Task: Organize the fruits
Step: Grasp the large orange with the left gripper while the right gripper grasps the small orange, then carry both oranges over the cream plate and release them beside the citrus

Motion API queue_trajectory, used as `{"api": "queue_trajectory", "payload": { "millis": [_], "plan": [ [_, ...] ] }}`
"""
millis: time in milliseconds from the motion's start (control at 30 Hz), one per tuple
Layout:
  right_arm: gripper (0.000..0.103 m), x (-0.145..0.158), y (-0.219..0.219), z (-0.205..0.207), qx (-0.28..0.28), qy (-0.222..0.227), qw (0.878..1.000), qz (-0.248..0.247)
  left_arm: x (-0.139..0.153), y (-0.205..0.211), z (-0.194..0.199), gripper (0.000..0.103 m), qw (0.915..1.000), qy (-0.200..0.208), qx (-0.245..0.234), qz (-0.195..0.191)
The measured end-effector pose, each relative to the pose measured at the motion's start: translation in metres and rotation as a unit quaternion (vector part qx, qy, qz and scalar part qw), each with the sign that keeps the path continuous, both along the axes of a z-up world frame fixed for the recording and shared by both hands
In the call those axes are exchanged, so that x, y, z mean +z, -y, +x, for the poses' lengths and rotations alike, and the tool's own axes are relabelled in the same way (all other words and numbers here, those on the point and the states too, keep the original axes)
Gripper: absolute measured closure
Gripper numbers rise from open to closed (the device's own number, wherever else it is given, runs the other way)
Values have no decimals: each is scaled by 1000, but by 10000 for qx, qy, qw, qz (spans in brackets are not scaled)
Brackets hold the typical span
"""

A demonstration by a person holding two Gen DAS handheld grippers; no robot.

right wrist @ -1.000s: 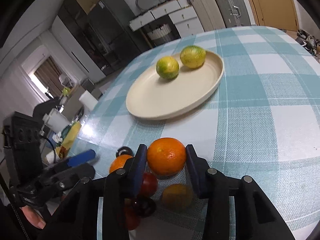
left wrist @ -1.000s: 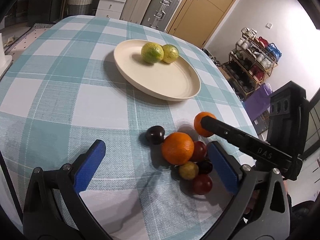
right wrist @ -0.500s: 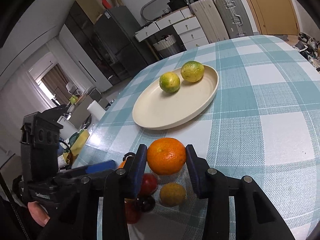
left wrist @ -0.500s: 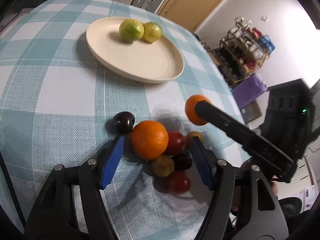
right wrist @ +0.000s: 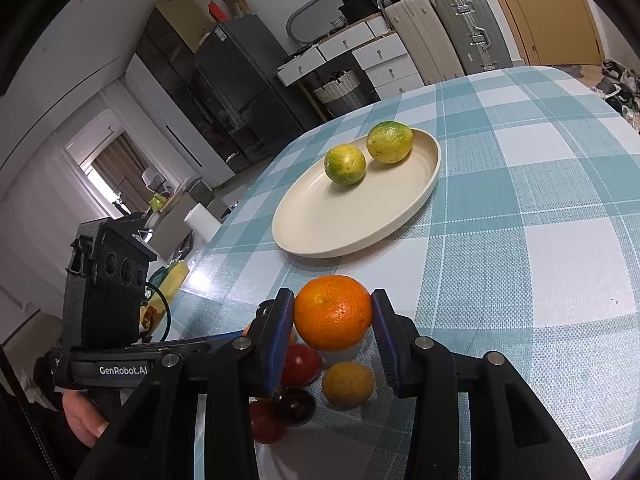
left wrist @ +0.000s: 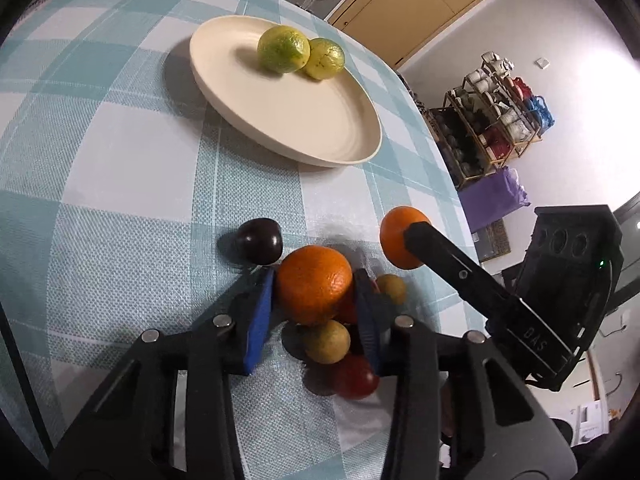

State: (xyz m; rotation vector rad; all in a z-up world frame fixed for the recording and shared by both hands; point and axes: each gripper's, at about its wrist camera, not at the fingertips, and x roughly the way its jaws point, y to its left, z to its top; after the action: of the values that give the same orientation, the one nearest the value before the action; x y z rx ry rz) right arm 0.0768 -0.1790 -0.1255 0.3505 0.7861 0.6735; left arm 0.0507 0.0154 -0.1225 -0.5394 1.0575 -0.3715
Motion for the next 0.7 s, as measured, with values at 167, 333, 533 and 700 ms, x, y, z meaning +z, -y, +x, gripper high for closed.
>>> {"api": "queue_trajectory", "payload": {
  "millis": [167, 333, 533, 700],
  "plan": [
    [63, -1, -1, 0, 8, -11, 10000, -20, 3, 0, -3, 68, 10000, 74, -44, -46],
    [63, -2, -1, 0, -29, -12, 10000, -68, 16, 0, -8, 68, 9996, 242, -122, -36],
    [63, 5, -6, -2, -22, 65, 9998, -168, 28, -7, -12, 68, 9991, 372, -177, -135],
    [63, 15, -8, 0, -27, 180, 9996, -202, 41, -14, -10, 68, 9983, 510, -194, -199]
  ]
}}
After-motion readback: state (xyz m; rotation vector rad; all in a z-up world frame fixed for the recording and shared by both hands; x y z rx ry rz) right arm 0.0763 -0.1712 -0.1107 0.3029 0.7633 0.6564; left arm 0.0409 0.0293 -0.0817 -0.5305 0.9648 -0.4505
